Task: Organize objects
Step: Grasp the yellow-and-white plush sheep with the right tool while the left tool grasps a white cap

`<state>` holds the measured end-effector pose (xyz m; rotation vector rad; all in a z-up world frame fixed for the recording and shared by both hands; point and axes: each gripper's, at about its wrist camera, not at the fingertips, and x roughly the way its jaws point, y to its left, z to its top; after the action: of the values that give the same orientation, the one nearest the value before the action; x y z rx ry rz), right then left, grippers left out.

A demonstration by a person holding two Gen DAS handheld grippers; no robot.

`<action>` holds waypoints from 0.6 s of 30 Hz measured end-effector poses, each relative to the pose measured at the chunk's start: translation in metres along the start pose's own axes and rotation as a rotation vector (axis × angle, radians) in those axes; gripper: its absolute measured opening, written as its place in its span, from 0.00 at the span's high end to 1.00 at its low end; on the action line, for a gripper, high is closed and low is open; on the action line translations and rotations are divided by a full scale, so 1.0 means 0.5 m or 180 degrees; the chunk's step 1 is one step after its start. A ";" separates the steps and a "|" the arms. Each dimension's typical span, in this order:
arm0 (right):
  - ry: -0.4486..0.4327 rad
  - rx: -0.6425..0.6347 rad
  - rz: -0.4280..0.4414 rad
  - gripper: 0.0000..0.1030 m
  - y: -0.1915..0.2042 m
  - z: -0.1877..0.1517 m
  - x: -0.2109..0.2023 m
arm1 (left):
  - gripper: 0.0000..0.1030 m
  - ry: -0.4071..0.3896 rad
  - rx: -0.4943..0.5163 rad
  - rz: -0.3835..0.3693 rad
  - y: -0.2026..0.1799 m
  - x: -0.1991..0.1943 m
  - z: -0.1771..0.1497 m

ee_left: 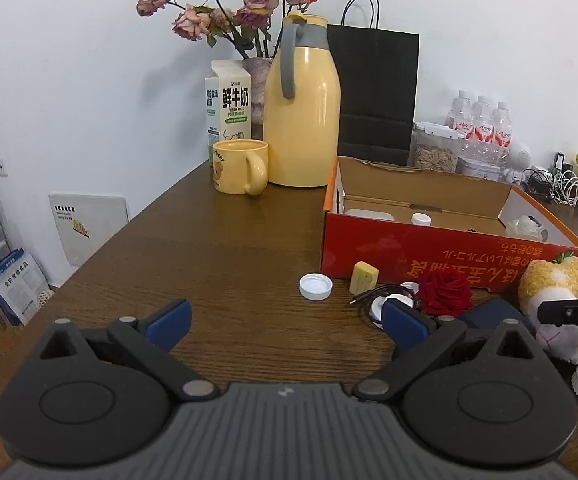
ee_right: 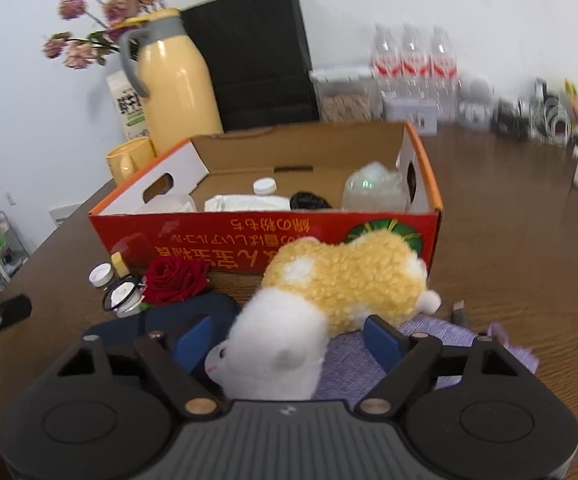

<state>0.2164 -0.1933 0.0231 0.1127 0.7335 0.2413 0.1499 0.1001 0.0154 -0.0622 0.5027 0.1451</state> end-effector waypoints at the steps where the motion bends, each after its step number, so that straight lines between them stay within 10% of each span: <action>1: 0.0032 0.0027 -0.0015 0.22 0.000 -0.001 0.007 | 0.00 0.0016 -0.0010 0.0001 0.004 0.004 -0.001; 18: -0.0013 0.0157 0.0258 0.53 -0.009 -0.017 0.003 | 0.00 0.0119 -0.0085 -0.0020 0.017 0.021 -0.010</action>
<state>0.2124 -0.1971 0.0150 0.1899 0.7317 0.3001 0.1553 0.1091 0.0058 -0.0927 0.5378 0.1447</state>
